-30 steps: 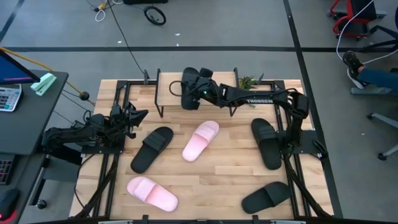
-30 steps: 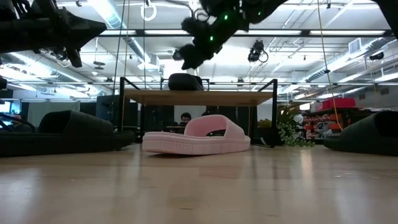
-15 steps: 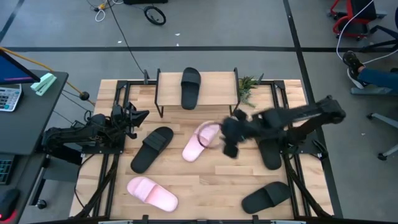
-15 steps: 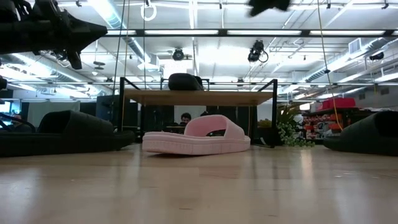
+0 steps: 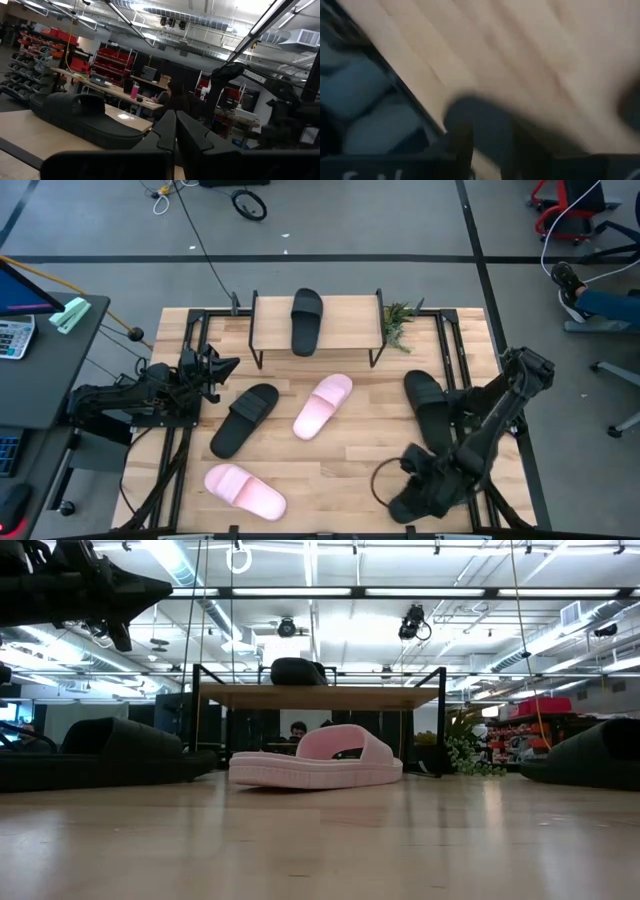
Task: Pick and place slides into the shelf
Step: Put the black slipper on the shelf
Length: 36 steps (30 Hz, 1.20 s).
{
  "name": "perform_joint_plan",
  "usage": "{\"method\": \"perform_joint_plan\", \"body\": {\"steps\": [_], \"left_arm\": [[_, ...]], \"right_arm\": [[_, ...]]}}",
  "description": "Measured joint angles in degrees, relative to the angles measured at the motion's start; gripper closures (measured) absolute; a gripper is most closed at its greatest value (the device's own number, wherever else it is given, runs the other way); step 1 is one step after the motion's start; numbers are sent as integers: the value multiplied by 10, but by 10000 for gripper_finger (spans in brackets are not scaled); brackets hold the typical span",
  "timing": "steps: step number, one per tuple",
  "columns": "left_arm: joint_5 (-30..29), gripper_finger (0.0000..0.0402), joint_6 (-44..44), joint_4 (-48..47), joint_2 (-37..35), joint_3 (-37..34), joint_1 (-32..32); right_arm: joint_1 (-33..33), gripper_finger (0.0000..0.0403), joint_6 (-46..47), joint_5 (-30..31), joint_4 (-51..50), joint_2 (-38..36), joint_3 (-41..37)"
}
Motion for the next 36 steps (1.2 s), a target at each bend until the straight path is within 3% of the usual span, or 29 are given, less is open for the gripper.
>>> {"method": "perform_joint_plan", "body": {"steps": [5, 10, 14, 29, 36], "left_arm": [[0, 377, 5, 2, 0, 0, 0], [0, 381, 5, 19, 0, 0, 0], [0, 386, 5, 16, 0, 0, 0], [0, 379, 26, 15, 0, 0, 0], [0, 388, 23, 9, 0, 0, 0]], "right_arm": [[19, 271, 87, -147, -14, 36, 0], [20, 271, 68, -191, -3, 92, 0], [12, 271, 51, -263, -20, 134, 0], [10, 271, 41, -250, -63, 161, 0], [22, 286, 26, -248, -155, 160, 2]]}}
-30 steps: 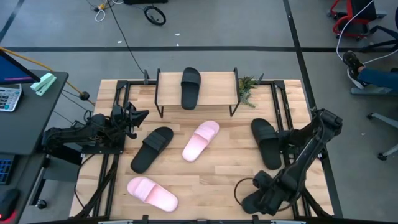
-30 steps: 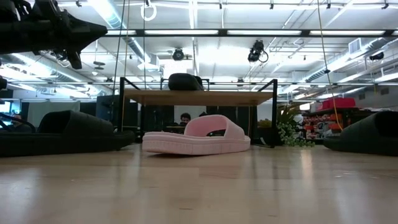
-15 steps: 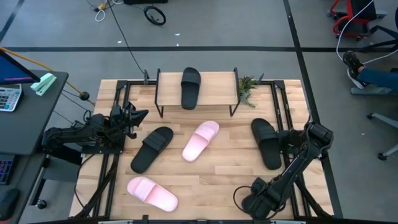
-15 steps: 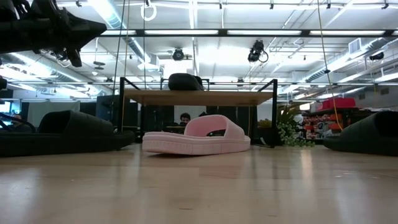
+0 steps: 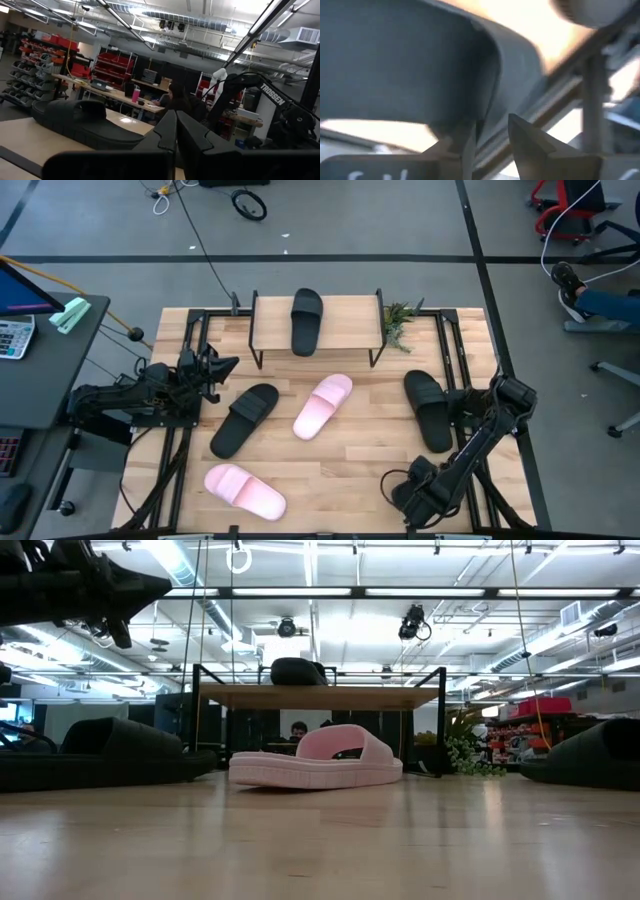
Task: Pick and place slides into the shelf
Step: Put the black slipper on the shelf
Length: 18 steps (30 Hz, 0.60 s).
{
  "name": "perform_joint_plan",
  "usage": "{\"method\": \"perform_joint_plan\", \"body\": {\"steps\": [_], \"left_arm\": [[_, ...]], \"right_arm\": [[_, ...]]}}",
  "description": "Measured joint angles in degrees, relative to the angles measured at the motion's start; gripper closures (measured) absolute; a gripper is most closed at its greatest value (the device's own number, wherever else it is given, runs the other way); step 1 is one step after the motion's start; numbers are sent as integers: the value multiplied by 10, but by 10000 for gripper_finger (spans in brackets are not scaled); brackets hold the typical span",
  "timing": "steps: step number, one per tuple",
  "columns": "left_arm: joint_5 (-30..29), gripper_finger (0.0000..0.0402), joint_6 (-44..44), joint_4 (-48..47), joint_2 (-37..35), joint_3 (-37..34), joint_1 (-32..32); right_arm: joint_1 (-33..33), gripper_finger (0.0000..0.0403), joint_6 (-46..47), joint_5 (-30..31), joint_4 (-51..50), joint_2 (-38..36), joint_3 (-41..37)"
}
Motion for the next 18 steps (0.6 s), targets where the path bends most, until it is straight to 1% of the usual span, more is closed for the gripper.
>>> {"method": "perform_joint_plan", "body": {"steps": [3, 6, 11, 13, 14, 16, 18], "left_arm": [[0, 385, -4, -8, 0, 0, 0], [0, 380, -19, -11, 0, 0, 0], [0, 378, -33, -16, 0, 0, 0], [0, 381, -33, -15, 0, 0, 0], [0, 383, -33, -14, 0, 0, 0], [0, 386, -33, -11, 0, 0, 0], [0, 389, -33, -3, 0, 0, 0]], "right_arm": [[7, 302, -8, -1, -32, 0, -1], [7, 326, -9, 0, -47, 0, -1], [6, 385, -16, 4, -50, 0, -1], [6, 391, -17, 15, -51, 1, 2], [6, 388, -18, 27, -52, 1, 7], [1, 382, -20, 74, -57, 0, 22], [-9, 385, -34, 151, -53, -3, 48]]}}
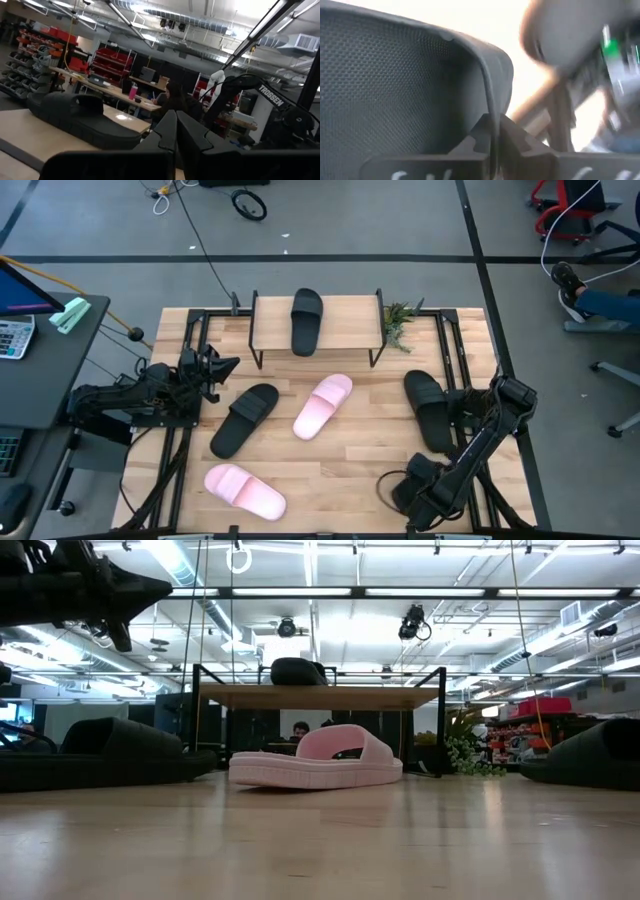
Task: Pick and place slides into the shelf
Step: Put the black slipper on the shelf
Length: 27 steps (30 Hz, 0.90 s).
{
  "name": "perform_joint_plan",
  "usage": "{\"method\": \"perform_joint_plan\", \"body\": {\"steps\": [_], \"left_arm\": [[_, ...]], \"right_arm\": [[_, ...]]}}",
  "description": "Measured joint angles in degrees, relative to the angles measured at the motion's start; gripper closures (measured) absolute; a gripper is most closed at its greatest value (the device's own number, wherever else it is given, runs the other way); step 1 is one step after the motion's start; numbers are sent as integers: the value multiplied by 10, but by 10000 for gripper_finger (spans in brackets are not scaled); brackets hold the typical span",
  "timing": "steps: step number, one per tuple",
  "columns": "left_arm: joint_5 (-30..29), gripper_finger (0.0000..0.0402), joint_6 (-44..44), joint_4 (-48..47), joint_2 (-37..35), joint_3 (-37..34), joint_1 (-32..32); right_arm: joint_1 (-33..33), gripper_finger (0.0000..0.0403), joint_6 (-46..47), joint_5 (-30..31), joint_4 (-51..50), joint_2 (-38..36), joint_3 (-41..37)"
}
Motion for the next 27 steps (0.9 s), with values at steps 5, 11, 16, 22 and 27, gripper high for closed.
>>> {"method": "perform_joint_plan", "body": {"steps": [5, 11, 16, 22, 27], "left_arm": [[0, 386, 1, 24, 0, 0, 0], [-2, 378, 20, 70, 0, 0, 0], [-2, 379, 50, 114, 0, 0, 0], [-2, 385, 51, 117, 0, 0, 0], [-2, 379, 52, 117, 0, 0, 0]], "right_arm": [[-33, 391, -128, 311, -3, -26, 60], [-113, 392, -506, 712, 86, -70, 106], [-243, 393, -1001, 661, 416, -93, 113], [-425, 392, -1269, 437, 717, -83, 114], [-552, 394, -1312, 289, 864, -39, 114]]}}
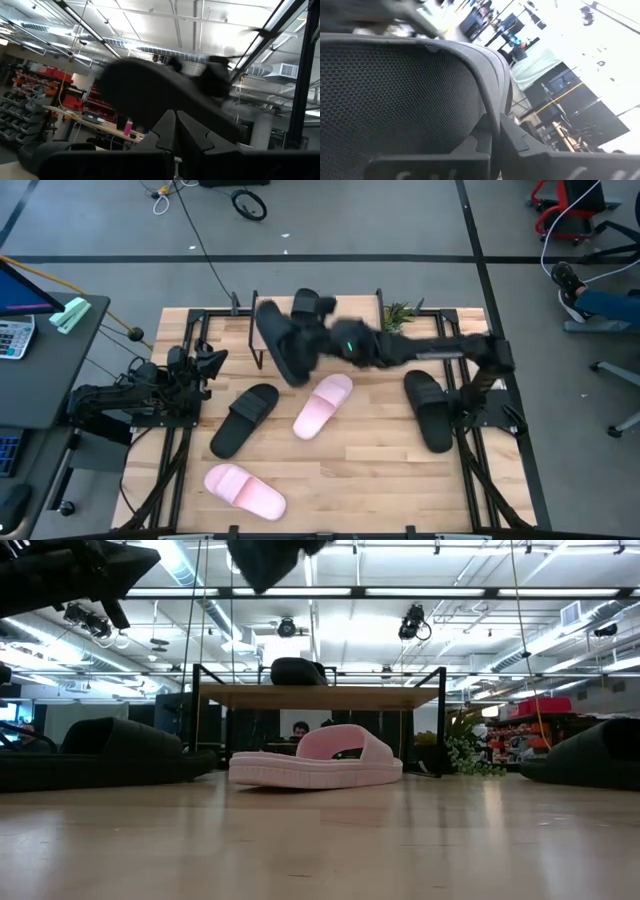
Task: Pick and place slides into the shelf
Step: Put the black slipper on the shelf
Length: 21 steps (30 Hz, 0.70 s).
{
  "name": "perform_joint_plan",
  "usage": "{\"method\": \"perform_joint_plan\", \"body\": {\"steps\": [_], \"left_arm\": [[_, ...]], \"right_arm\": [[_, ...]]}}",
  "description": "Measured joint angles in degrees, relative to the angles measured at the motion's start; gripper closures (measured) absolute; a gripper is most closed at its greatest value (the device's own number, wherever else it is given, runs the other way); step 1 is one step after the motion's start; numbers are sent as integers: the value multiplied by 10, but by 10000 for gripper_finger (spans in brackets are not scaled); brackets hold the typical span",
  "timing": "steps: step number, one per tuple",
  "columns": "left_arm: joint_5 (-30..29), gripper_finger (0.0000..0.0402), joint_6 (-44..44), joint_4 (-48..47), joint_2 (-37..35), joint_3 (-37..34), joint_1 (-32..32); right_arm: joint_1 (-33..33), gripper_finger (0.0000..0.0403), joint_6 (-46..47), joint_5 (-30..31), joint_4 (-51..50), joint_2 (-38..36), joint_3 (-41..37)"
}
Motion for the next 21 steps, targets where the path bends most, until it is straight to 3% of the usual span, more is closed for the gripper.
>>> {"method": "perform_joint_plan", "body": {"steps": [4, 8, 10, 15, 18, 21], "left_arm": [[0, 375, 20, 0, 0, 0, 0], [0, 377, 25, 0, 0, 0, 0], [0, 381, 25, 0, 0, 0, 0], [-2, 388, 24, -2, 0, 0, 0], [-2, 386, 24, -5, 0, 0, 0], [-2, 382, 15, -9, 0, 0, 0]], "right_arm": [[-52, 392, 15, -53, 93, 62, 0], [-62, 393, -46, 10, 104, 127, 42], [-64, 393, -77, 57, 79, 161, 90], [-68, 393, -80, 110, -62, 242, 247], [-70, 393, -61, 164, -145, 291, 334], [-80, 393, -27, 180, -219, 316, 399]]}}
